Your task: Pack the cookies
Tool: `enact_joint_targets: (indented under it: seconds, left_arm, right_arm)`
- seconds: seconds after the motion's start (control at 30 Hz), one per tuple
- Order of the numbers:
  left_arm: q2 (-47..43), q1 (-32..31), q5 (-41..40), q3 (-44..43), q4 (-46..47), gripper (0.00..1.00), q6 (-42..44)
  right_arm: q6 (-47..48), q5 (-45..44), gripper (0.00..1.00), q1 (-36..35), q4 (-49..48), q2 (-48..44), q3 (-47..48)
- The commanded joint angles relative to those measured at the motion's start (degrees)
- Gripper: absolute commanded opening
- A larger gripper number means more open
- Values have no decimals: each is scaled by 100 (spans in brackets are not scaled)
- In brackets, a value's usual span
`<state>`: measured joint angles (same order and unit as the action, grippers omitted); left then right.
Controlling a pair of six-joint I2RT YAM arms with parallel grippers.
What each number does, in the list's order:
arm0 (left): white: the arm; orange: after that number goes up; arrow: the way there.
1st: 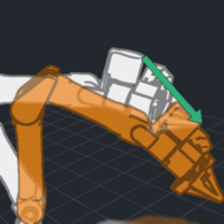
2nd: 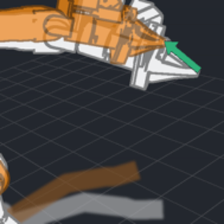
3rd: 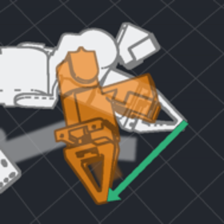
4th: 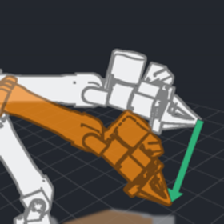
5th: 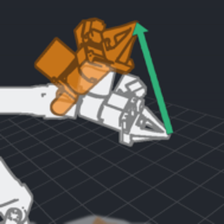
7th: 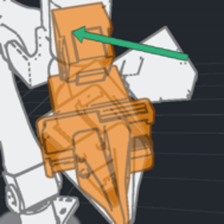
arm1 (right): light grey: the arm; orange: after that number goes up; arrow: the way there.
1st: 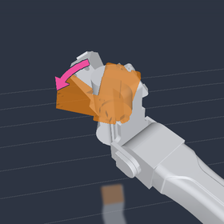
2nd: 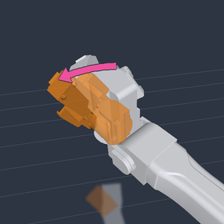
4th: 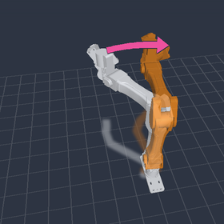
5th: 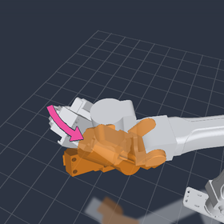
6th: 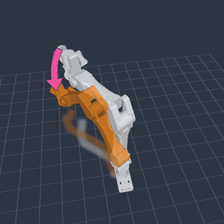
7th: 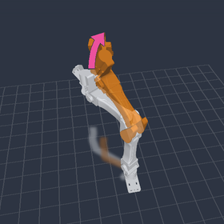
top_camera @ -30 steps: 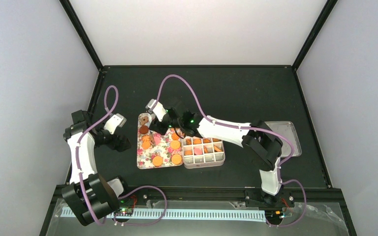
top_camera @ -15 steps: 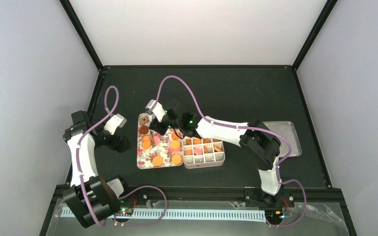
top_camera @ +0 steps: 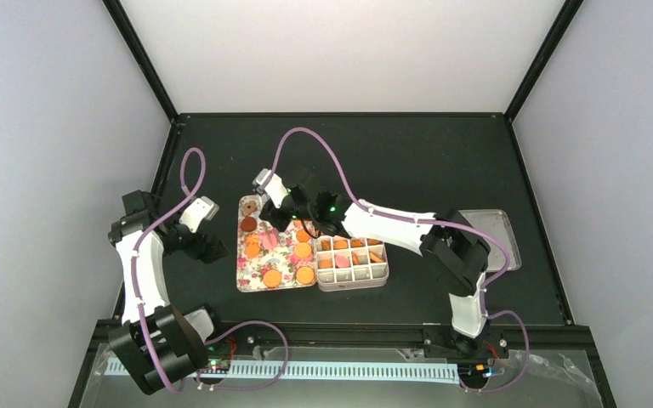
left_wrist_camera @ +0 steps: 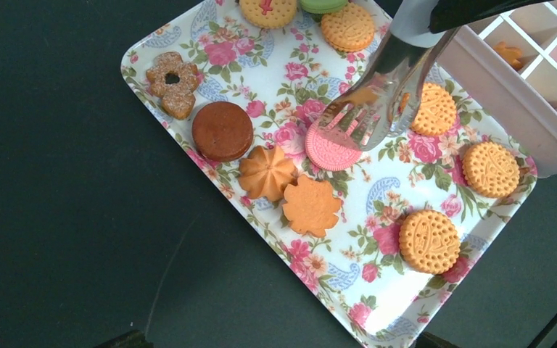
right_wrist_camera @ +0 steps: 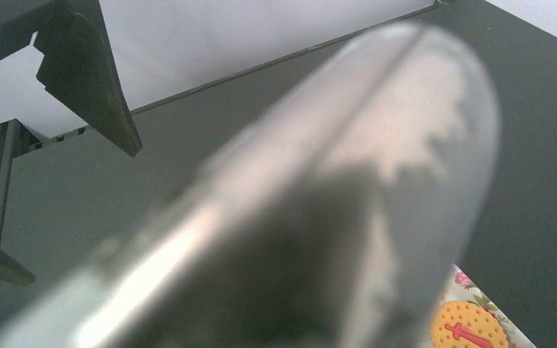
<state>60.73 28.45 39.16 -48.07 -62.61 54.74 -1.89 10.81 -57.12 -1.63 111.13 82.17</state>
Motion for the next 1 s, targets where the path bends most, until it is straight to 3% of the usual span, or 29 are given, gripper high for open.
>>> enact_joint_targets:
  seconds: [0.0,0.43,0.57,0.83,0.97]
  left_arm:
    - [-17,39,198,-248,-98,97,177]
    - [61,46,291,-240,-84,97,196]
    - [46,41,290,-238,-89,97,191]
    - [-32,42,142,-281,-105,97,151]
    - [-34,40,181,-290,-120,97,170]
  right_arm:
    - [1,-21,1,36,-19,-383,92]
    - [196,-172,1,-5,-61,-778,-110]
    - [207,-110,10,-9,-157,-532,-11]
    - [360,-47,16,-26,-3,74,518]
    - [341,-48,30,-33,-30,131,528]
